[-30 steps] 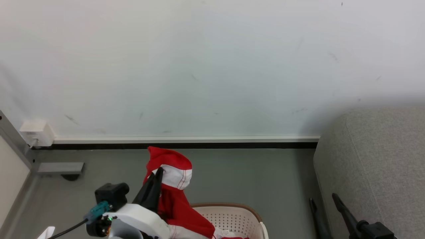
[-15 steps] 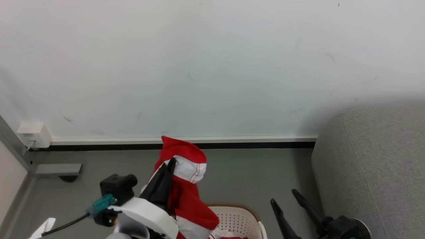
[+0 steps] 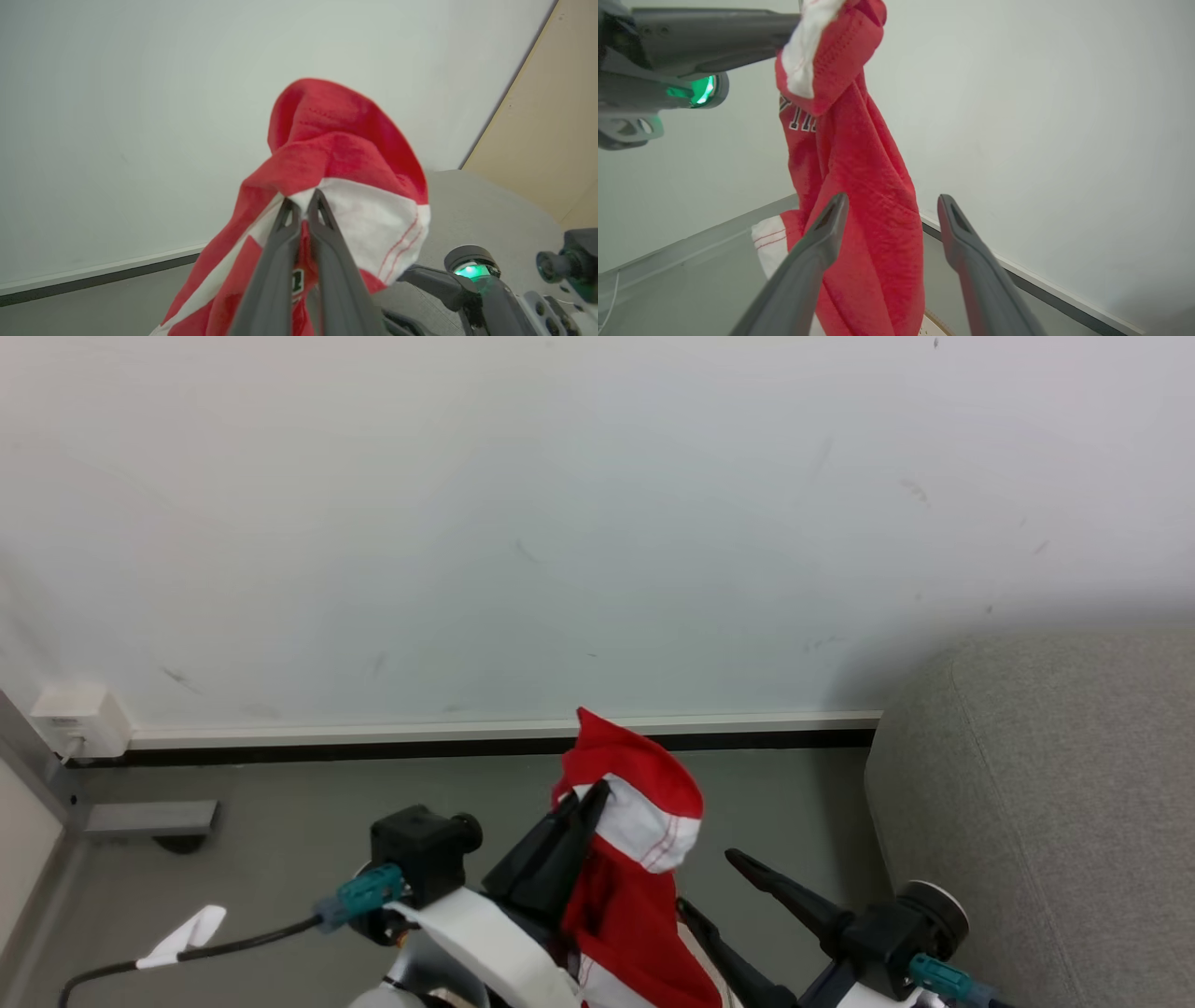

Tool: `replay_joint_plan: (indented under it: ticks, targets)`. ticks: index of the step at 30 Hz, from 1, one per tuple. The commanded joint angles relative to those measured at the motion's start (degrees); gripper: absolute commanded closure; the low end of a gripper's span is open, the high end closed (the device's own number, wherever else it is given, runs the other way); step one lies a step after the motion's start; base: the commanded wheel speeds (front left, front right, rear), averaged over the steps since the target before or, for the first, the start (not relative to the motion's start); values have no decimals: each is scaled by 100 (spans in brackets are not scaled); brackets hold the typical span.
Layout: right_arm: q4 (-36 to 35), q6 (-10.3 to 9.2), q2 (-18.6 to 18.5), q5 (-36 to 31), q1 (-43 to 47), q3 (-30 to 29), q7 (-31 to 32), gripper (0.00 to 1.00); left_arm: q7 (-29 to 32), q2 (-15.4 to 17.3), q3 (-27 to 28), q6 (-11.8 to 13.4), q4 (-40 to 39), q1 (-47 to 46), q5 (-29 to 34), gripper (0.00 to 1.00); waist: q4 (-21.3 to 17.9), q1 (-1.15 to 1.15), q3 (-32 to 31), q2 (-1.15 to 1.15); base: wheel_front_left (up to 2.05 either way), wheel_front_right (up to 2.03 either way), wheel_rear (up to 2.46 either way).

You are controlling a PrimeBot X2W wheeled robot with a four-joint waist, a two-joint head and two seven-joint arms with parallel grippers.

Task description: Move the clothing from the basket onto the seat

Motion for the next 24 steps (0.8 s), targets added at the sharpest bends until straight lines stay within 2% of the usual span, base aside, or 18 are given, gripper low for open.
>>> replay_joint_plan:
  ticks: [1,7,15,24]
  targets:
    - [14,-15,-105,55,-144,143,-27,0,72,-2,-56,-64,-89,-49,-72,100,-8,0,-2,0,0,0,0]
    - [-21,-15,-375,110,-669,821,-28,0,369,75,-217,-180,-265,-30,-191,100,-73,0,-19,0,0,0,0]
    - [-33,-15,-682,193,-1244,1430,53,0,569,100,-325,-315,-408,-30,-386,100,-130,0,-38,0,0,0,0]
    - [27,-15,-849,737,-1529,1973,107,0,772,69,-444,-556,-686,45,-1007,100,-102,0,-59,0,0,0,0]
